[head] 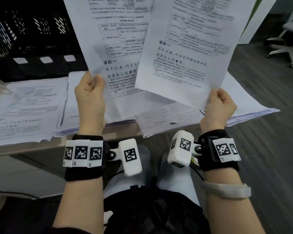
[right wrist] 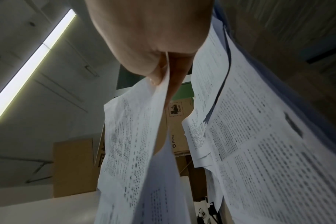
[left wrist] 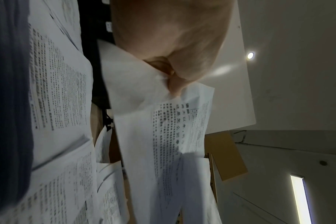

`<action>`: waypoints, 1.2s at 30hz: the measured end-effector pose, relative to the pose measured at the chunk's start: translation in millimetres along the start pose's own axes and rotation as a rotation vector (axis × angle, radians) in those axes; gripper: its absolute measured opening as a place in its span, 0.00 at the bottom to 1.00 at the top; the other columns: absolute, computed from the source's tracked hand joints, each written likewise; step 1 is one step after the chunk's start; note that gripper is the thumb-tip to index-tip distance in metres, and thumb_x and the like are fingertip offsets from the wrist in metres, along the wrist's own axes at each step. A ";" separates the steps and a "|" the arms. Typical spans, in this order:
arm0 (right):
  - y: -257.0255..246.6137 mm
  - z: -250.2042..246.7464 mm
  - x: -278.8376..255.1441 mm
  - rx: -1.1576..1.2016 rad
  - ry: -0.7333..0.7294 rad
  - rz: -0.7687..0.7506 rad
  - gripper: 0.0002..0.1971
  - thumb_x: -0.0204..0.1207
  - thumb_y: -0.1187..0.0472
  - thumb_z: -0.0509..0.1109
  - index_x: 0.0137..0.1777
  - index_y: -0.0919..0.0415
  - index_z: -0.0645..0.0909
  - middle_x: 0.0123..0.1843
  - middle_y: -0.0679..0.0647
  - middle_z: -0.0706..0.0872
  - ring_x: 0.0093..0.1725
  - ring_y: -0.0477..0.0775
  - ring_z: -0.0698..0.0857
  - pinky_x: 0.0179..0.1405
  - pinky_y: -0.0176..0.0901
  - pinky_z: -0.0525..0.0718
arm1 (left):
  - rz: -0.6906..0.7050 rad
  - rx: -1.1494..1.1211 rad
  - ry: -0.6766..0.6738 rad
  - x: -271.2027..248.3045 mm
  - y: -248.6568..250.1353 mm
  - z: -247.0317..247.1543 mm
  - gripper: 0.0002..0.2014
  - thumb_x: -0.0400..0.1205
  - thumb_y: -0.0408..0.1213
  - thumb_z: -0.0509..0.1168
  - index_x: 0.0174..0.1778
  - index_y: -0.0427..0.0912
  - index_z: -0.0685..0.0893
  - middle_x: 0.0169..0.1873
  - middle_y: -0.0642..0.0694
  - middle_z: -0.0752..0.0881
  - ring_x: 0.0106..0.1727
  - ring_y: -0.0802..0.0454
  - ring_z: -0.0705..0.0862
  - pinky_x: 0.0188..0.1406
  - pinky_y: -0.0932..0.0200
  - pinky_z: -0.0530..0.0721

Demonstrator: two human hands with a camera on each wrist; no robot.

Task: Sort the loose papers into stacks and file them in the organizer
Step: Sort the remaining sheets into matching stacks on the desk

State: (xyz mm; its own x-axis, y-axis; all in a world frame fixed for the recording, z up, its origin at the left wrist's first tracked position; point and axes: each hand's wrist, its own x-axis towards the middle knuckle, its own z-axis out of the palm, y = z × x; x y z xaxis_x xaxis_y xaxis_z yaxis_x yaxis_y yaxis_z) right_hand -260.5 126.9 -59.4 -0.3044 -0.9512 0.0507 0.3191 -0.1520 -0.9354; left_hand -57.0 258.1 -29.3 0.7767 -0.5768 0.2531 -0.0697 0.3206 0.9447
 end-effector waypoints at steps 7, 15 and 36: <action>-0.2 26.4 -24.6 -0.062 -0.194 0.000 0.14 0.78 0.72 0.66 0.35 0.55 0.82 0.23 0.37 0.84 0.28 0.32 0.79 0.35 0.25 0.79 | 0.000 0.055 0.015 1.8 4.3 -25.6 0.13 0.87 0.31 0.56 0.58 0.50 0.82 0.56 0.52 0.87 0.62 0.55 0.84 0.69 0.54 0.80; 13.9 52.8 -57.0 -0.280 -0.482 0.172 0.07 0.78 0.69 0.64 0.42 0.58 0.78 0.39 0.49 0.83 0.39 0.48 0.80 0.41 0.40 0.79 | -0.125 0.112 -0.030 1.2 6.8 -44.4 0.09 0.87 0.36 0.57 0.49 0.48 0.83 0.40 0.58 0.90 0.42 0.64 0.88 0.40 0.68 0.86; 26.2 112.4 -142.3 -0.360 -0.872 0.478 0.11 0.74 0.75 0.67 0.31 0.66 0.80 0.27 0.54 0.83 0.27 0.53 0.83 0.20 0.36 0.81 | -0.394 0.348 0.180 0.9 21.5 -179.3 0.23 0.78 0.23 0.57 0.66 0.47 0.79 0.59 0.43 0.85 0.56 0.47 0.85 0.56 0.54 0.84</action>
State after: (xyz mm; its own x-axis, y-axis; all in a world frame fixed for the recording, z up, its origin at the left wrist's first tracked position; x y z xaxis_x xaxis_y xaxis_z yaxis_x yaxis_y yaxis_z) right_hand -107.9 228.0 -51.8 0.5784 -0.7764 -0.2505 -0.0932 0.2422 -0.9657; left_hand 54.4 399.2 -46.2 0.8786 -0.4553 -0.1440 0.0687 -0.1780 0.9816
